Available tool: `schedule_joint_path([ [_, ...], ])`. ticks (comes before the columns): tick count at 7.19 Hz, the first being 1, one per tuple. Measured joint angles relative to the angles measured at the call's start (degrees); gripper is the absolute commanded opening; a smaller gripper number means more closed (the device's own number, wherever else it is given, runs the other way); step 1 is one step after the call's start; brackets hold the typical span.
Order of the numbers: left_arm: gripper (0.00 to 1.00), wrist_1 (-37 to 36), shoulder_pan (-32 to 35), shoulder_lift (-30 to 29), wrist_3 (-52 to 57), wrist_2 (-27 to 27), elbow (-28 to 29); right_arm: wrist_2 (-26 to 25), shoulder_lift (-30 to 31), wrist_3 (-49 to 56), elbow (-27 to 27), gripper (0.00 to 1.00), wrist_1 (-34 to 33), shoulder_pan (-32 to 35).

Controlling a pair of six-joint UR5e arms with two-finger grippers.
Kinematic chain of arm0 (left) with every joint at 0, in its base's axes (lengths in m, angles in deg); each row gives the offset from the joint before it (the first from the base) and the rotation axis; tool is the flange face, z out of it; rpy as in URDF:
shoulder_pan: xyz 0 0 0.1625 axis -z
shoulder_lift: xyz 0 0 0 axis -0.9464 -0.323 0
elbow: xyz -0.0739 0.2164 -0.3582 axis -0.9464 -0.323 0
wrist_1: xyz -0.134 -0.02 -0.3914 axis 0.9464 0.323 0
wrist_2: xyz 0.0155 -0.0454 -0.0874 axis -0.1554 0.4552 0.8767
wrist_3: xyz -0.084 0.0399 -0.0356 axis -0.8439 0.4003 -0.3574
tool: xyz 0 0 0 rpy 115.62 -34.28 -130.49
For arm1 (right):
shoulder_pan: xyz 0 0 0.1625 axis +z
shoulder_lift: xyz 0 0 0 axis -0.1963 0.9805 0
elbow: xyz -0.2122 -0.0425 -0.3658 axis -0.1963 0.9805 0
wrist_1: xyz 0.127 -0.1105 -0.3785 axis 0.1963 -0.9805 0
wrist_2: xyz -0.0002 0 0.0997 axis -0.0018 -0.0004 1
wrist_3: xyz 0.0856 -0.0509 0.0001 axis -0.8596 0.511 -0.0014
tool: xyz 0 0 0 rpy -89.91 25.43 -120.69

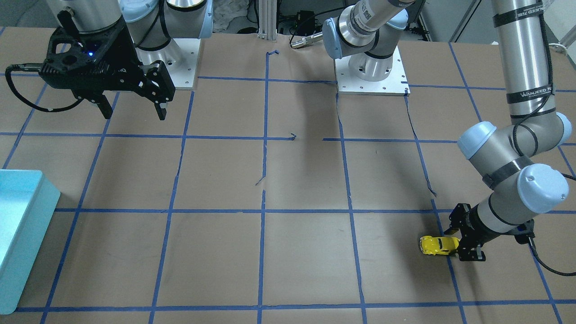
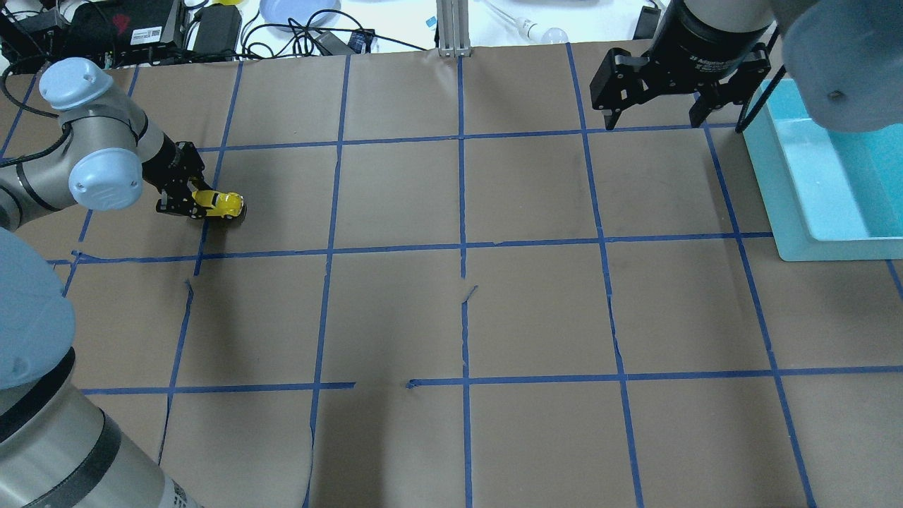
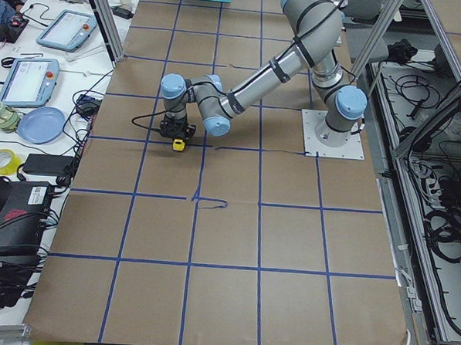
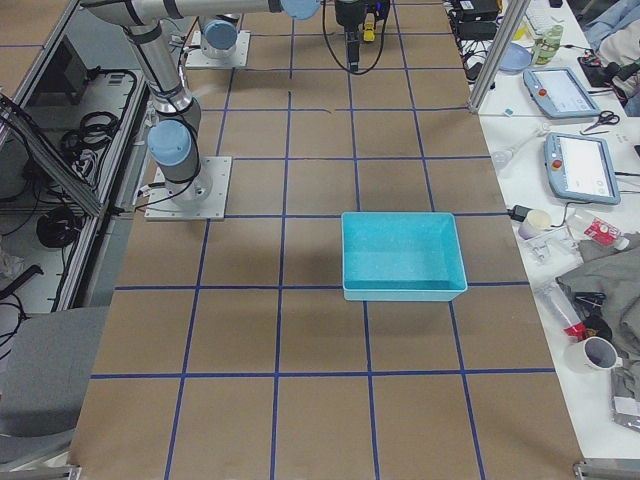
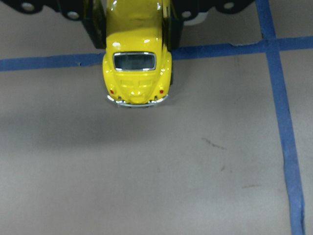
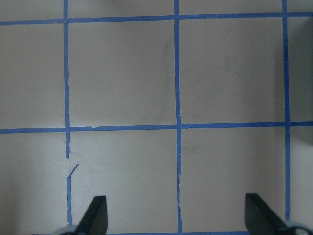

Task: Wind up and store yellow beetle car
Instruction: 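Push the car forward along the table again with the left gripper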

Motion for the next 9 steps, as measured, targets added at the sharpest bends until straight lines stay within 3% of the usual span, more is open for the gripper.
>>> schedule_joint_path([
  [5,1.00,0.03,0.77,0.71,0.57,0.35,-0.20,0.00,0.00,-0.01,-0.06,1.00,0.00,-0.07],
  [6,0.91,0.10,0.77,0.24,0.58,0.23,-0.29,0.00,0.00,0.01,-0.05,1.00,0.00,-0.07],
  [7,0.62,0.17,0.77,-0.24,0.57,0.01,-0.30,0.00,0.00,0.05,-0.02,1.00,0.00,-0.07],
  [8,0.01,0.20,0.77,-0.72,0.51,0.03,-0.21,0.00,0.00,0.05,-0.02,1.00,0.00,-0.07],
  [9,0.00,0.17,0.75,-1.05,0.44,0.20,-0.07,0.00,0.00,0.02,-0.02,1.00,0.00,-0.07],
])
